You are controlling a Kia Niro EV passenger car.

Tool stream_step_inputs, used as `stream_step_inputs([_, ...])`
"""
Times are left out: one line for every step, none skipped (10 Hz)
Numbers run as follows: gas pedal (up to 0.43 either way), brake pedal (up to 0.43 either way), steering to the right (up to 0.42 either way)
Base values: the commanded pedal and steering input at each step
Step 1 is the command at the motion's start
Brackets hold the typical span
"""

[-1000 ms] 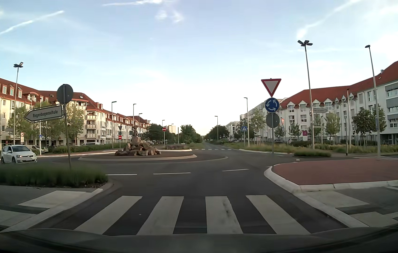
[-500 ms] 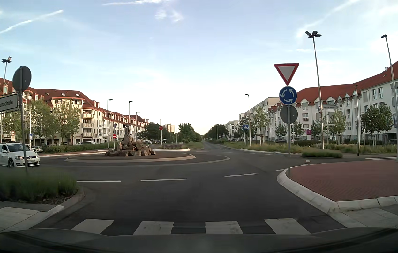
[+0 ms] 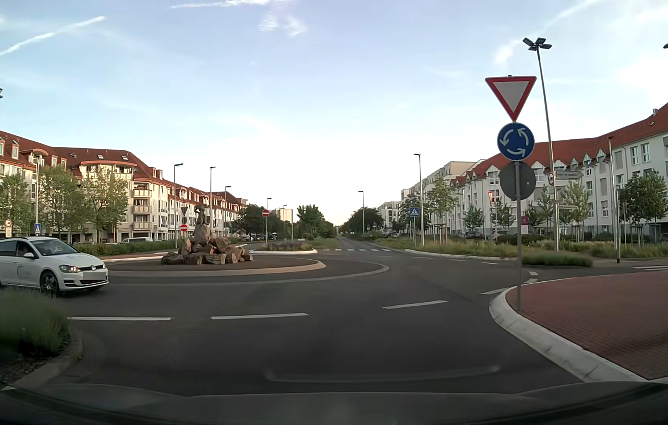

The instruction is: Follow the waypoints while adhering to traffic rules and regulations

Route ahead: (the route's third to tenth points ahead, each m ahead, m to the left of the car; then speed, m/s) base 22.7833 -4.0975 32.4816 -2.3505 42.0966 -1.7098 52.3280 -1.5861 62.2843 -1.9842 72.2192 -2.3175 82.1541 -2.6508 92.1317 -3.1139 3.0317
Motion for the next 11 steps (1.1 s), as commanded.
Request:
stream_step_inputs([0.000,0.250,0.008])
stream_step_inputs([0.000,0.171,0.008])
stream_step_inputs([0.000,0.000,0.008])
stream_step_inputs([0.000,0.000,0.008])
stream_step_inputs([0.000,0.000,0.009])
stream_step_inputs([0.000,0.000,0.014])
stream_step_inputs([0.000,0.000,0.022])
stream_step_inputs([0.000,0.000,0.031])
stream_step_inputs([0.039,0.000,0.043])
stream_step_inputs([0.110,0.000,0.052])
stream_step_inputs([0.138,0.000,0.058])
